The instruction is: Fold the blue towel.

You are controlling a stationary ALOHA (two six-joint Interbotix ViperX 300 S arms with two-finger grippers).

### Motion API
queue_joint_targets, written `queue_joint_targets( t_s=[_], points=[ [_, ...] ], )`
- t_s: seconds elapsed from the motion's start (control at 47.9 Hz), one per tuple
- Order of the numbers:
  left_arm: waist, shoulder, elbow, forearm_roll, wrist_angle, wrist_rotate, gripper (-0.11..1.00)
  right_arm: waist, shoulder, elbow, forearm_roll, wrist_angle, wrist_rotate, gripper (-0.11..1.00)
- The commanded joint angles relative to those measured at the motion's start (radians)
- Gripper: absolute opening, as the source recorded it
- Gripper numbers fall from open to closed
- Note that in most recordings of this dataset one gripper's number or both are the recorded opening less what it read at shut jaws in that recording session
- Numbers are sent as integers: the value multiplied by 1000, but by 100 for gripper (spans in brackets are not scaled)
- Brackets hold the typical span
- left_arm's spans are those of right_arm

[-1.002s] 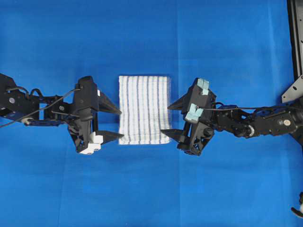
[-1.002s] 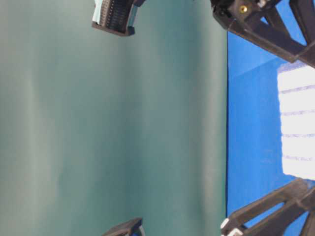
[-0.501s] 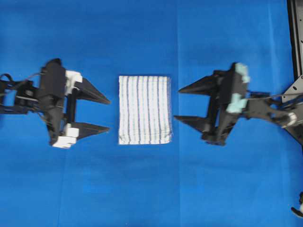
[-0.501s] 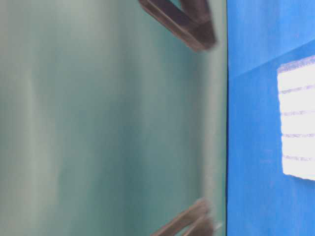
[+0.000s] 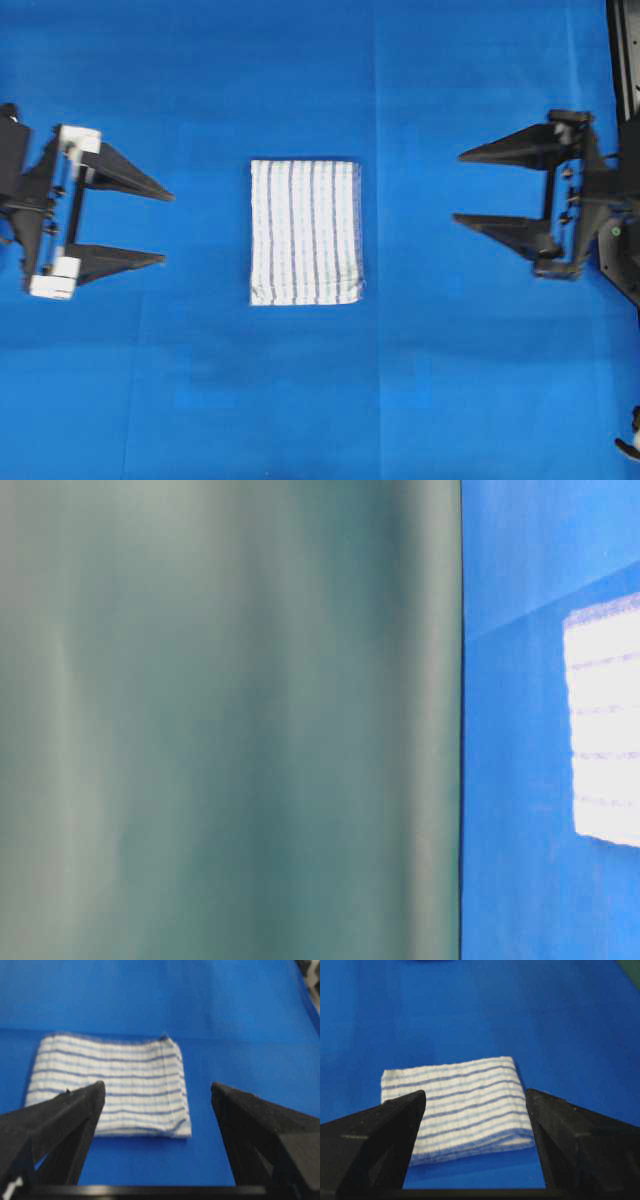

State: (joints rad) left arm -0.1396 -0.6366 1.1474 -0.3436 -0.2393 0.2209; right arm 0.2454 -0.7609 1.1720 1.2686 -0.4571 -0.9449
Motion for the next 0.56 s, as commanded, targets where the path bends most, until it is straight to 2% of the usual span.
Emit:
queue_joint_targets(
  t_s=[0.0,0.251,0.543],
  points=[
    [2,-61,21,3,-8,5,81,2,-41,26,-5,-2,-5,83],
    [0,-196,152,3,-29,6,81,2,-89,129,-5,0,-5,82],
    [0,-302,267,5,-58,6,81,23,-84,176,-5,0,-3,82]
  ],
)
